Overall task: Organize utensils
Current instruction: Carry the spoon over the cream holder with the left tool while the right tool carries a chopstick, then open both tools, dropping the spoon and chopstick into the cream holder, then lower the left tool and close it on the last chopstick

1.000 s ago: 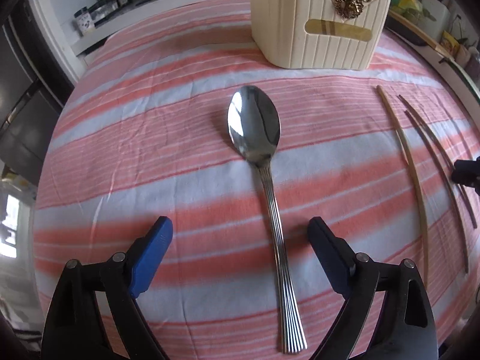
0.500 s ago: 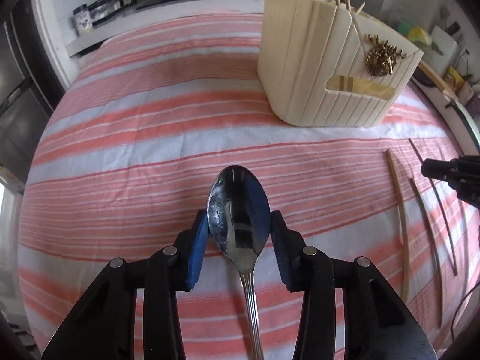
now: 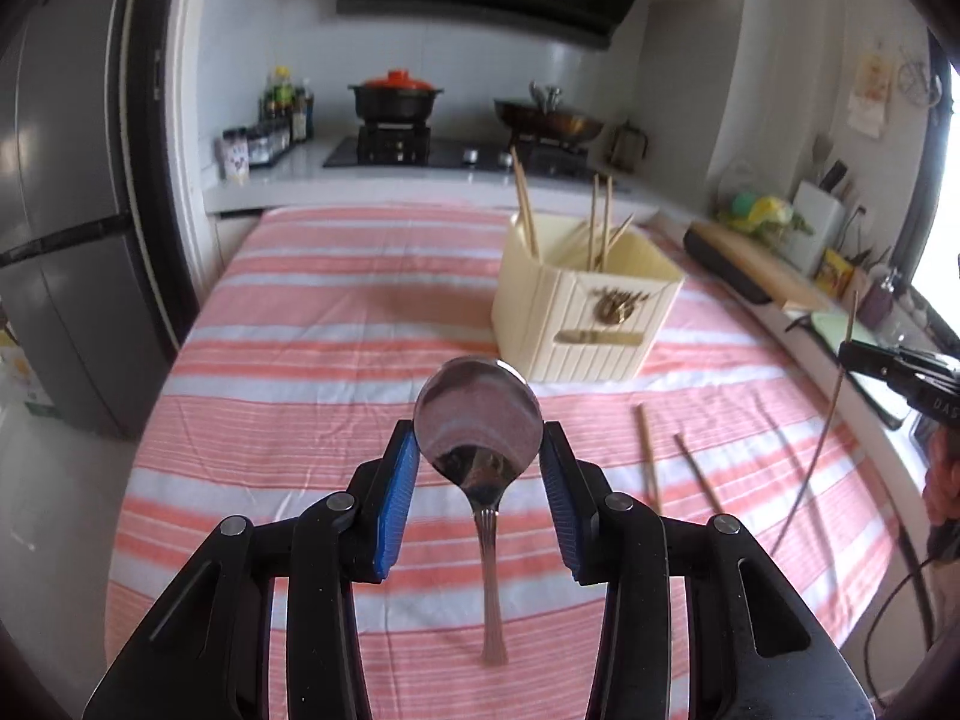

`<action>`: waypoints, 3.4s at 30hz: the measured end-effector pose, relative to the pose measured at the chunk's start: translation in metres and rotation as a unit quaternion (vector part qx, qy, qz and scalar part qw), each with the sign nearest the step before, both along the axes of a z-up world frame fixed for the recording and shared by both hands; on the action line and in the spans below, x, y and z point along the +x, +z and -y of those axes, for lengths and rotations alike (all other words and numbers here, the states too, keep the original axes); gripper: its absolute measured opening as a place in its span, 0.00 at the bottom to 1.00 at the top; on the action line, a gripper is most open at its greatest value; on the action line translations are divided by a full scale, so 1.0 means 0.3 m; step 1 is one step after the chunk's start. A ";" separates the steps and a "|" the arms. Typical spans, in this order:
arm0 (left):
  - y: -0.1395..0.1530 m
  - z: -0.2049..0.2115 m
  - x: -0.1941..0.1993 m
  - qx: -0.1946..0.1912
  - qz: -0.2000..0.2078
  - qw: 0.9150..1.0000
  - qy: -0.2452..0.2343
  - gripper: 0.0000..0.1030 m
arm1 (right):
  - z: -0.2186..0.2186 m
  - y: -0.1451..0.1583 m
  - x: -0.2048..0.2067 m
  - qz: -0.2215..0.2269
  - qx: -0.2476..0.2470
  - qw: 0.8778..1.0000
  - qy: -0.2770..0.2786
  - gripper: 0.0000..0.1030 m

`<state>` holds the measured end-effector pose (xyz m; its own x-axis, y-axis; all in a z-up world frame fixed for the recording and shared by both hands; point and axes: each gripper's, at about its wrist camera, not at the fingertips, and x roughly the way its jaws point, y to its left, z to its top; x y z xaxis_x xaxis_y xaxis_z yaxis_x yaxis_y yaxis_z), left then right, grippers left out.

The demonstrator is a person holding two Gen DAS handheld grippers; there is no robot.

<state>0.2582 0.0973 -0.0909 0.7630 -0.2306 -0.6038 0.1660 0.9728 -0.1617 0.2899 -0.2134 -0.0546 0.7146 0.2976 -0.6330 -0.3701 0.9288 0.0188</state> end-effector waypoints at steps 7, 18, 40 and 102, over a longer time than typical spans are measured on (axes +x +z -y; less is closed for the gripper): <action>0.075 0.004 -0.029 -0.019 0.019 1.000 -0.007 0.40 | -0.001 0.076 -0.086 0.050 0.026 0.998 -0.008 0.06; 0.209 0.030 0.051 -0.024 0.029 0.999 -0.033 0.40 | 0.013 0.161 -0.011 0.081 0.033 0.996 -0.010 0.06; 0.369 0.331 0.712 -0.008 0.061 0.996 -0.062 0.40 | -0.079 0.306 0.626 0.118 0.087 0.989 -0.020 0.06; -0.406 0.539 0.095 0.109 -0.147 0.979 -0.092 0.39 | -0.071 -0.521 -0.083 -0.127 -0.108 0.984 -0.071 0.07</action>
